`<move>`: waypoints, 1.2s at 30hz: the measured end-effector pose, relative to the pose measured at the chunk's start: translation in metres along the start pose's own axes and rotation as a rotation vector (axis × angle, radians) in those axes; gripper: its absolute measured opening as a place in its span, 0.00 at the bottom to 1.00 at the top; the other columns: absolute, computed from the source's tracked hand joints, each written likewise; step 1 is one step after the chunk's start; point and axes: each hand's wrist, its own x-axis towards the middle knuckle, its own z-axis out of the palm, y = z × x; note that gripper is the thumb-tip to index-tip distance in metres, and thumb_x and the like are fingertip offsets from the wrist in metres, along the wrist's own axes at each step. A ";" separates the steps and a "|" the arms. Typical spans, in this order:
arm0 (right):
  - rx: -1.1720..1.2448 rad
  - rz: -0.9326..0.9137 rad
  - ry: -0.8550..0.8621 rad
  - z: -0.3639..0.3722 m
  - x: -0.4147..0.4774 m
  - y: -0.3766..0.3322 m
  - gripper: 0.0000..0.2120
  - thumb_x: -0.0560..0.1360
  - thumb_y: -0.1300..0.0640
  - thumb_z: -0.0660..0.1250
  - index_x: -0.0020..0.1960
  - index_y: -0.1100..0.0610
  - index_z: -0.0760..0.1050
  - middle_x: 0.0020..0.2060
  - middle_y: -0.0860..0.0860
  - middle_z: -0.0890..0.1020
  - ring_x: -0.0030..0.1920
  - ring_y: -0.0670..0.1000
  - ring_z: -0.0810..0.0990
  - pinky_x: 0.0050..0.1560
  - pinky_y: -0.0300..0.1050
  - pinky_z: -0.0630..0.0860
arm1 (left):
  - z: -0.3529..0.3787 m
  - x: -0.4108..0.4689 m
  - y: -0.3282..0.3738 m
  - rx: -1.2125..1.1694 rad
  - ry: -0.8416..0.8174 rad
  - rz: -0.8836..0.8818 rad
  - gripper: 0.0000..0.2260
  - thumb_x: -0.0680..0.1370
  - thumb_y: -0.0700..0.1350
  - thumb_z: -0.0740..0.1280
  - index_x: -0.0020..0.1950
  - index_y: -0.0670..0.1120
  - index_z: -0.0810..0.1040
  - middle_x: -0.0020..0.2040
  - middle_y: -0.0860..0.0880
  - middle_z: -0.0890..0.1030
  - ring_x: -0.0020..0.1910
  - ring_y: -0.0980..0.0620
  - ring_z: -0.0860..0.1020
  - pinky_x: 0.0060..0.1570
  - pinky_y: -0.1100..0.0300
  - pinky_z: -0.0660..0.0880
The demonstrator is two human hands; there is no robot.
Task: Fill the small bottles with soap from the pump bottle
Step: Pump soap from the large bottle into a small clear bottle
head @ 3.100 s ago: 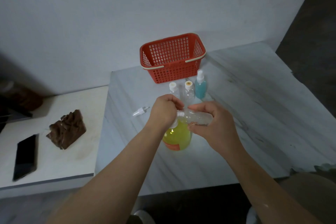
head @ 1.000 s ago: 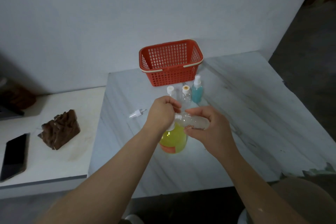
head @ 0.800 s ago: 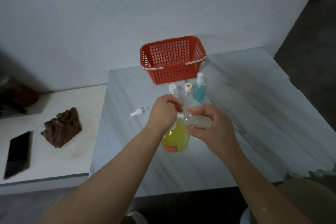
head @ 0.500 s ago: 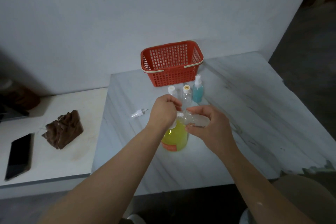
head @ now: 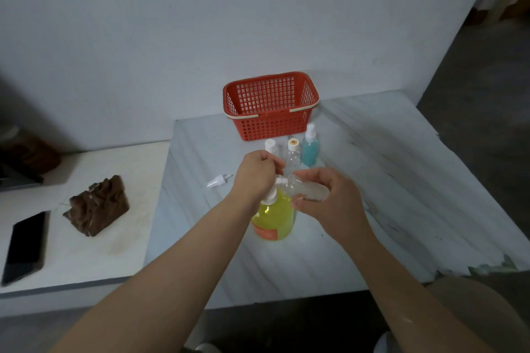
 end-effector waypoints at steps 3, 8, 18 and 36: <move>0.004 0.005 -0.003 0.000 0.002 0.001 0.21 0.60 0.63 0.78 0.48 0.45 0.78 0.46 0.43 0.82 0.49 0.44 0.79 0.50 0.41 0.76 | 0.003 0.001 -0.002 0.009 0.000 0.001 0.16 0.73 0.31 0.54 0.36 0.45 0.77 0.37 0.45 0.80 0.41 0.47 0.78 0.51 0.52 0.76; 0.003 -0.003 -0.004 0.003 0.004 0.006 0.21 0.60 0.64 0.78 0.49 0.49 0.79 0.46 0.44 0.81 0.48 0.44 0.79 0.48 0.39 0.74 | 0.005 0.001 -0.006 0.035 -0.006 0.023 0.17 0.70 0.29 0.52 0.37 0.43 0.77 0.40 0.41 0.80 0.43 0.45 0.78 0.52 0.48 0.77; -0.006 -0.003 0.003 0.004 0.007 0.010 0.22 0.59 0.63 0.78 0.47 0.44 0.78 0.45 0.44 0.81 0.47 0.43 0.79 0.48 0.40 0.75 | 0.007 0.004 -0.006 0.051 0.005 0.013 0.17 0.70 0.29 0.52 0.37 0.43 0.77 0.40 0.41 0.81 0.43 0.45 0.79 0.53 0.47 0.77; -0.011 0.004 -0.007 0.001 -0.001 -0.001 0.21 0.61 0.62 0.78 0.49 0.46 0.78 0.46 0.42 0.81 0.48 0.40 0.78 0.44 0.30 0.70 | -0.004 -0.007 0.001 -0.129 -0.062 -0.040 0.12 0.74 0.30 0.58 0.39 0.43 0.77 0.38 0.45 0.79 0.35 0.54 0.75 0.33 0.67 0.73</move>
